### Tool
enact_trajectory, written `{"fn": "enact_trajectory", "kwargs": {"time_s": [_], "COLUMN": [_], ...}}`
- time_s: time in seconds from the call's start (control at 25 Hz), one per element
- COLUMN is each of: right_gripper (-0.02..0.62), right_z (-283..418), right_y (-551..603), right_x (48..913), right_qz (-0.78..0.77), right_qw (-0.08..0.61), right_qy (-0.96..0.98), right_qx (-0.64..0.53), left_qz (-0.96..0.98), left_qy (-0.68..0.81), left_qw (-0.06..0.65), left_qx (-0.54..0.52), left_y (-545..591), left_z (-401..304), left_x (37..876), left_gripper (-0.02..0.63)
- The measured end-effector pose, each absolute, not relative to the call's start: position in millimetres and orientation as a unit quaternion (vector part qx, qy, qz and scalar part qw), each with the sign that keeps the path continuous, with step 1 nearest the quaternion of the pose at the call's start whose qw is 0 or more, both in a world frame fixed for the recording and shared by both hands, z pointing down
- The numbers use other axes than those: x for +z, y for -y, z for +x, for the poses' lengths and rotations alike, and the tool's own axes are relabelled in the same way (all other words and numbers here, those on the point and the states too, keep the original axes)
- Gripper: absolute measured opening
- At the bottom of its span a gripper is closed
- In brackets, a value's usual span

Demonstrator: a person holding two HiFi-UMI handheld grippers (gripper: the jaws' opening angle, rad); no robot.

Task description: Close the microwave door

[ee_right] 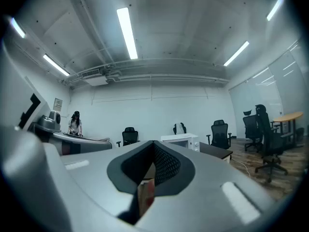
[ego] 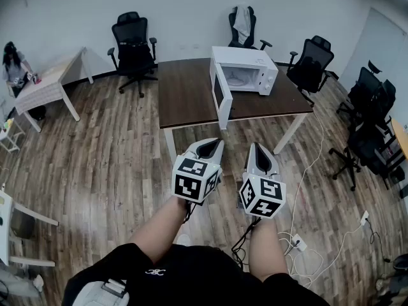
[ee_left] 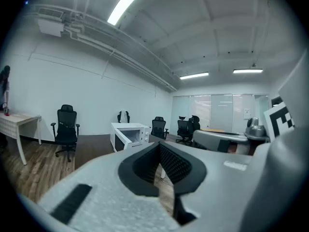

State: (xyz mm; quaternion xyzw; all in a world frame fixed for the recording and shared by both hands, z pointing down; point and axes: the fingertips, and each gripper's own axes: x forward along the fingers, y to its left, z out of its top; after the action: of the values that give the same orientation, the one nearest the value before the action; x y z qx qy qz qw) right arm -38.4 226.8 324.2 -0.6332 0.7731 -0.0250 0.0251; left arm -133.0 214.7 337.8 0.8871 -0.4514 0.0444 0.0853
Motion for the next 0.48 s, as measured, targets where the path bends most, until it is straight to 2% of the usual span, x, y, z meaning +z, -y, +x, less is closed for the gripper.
{"fn": "enact_trajectory", "kwargs": {"time_s": [0.48], "right_gripper": [0.009], "right_z": [-33], "right_y": [-205], "right_x": [323], "right_qz": [-0.635], "right_qw": [0.046], "right_qy": [-0.77], "right_qx": [-0.05], "left_qz": [0.894], "left_qy": [0.436], "left_qw": [0.088], "left_qx": [0.054], "left_y": [-192], "left_z": [-127], "left_x": [341], "left_gripper": [0.009]}}
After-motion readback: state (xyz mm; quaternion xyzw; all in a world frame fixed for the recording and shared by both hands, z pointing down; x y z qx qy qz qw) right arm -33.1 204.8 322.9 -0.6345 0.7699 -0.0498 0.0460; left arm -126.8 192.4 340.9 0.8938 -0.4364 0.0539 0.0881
